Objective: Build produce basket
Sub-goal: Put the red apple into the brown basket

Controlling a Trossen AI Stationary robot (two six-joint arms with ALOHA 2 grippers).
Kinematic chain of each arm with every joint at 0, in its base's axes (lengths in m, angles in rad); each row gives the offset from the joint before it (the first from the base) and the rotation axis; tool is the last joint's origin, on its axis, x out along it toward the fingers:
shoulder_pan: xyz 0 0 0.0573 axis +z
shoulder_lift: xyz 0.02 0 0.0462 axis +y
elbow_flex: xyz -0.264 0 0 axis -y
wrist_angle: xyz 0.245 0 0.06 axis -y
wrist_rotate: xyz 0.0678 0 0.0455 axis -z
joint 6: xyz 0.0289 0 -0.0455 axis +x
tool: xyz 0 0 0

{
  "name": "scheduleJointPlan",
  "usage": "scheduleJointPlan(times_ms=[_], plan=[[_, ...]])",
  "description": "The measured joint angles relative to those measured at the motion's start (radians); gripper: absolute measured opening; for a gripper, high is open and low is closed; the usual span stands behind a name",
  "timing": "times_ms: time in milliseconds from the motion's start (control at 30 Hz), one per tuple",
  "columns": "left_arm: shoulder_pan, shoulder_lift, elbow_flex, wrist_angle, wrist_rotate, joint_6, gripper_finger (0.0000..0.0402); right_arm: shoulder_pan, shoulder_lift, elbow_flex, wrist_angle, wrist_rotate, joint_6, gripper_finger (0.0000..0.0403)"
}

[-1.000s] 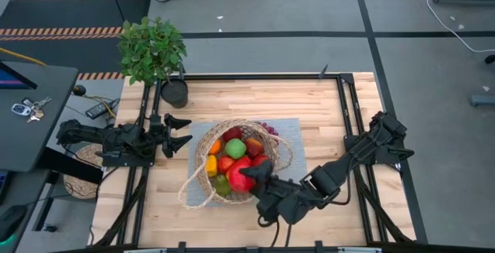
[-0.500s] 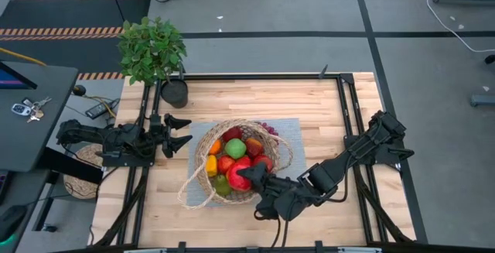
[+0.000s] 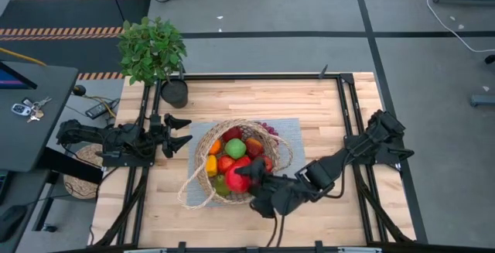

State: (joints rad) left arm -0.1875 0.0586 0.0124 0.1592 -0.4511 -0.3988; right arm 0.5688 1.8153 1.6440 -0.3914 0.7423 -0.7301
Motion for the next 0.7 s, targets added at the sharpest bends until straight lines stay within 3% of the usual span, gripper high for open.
scheduleJointPlan(times_ms=[133,333,700], plan=[[0.000,0.000,0.000,0.000,0.000,0.000,0.0389,-0.033,0.000,0.000,0.021,-0.063,0.328,0.0383],[0.000,0.000,0.000,0.000,0.000,0.000,0.0389,-0.081,0.000,0.000,-0.008,-0.055,0.800,0.0383],[0.000,0.000,0.000,0.000,0.000,0.000,0.0389,-0.154,0.000,-0.032,-0.038,-0.170,1.137,0.0383]])
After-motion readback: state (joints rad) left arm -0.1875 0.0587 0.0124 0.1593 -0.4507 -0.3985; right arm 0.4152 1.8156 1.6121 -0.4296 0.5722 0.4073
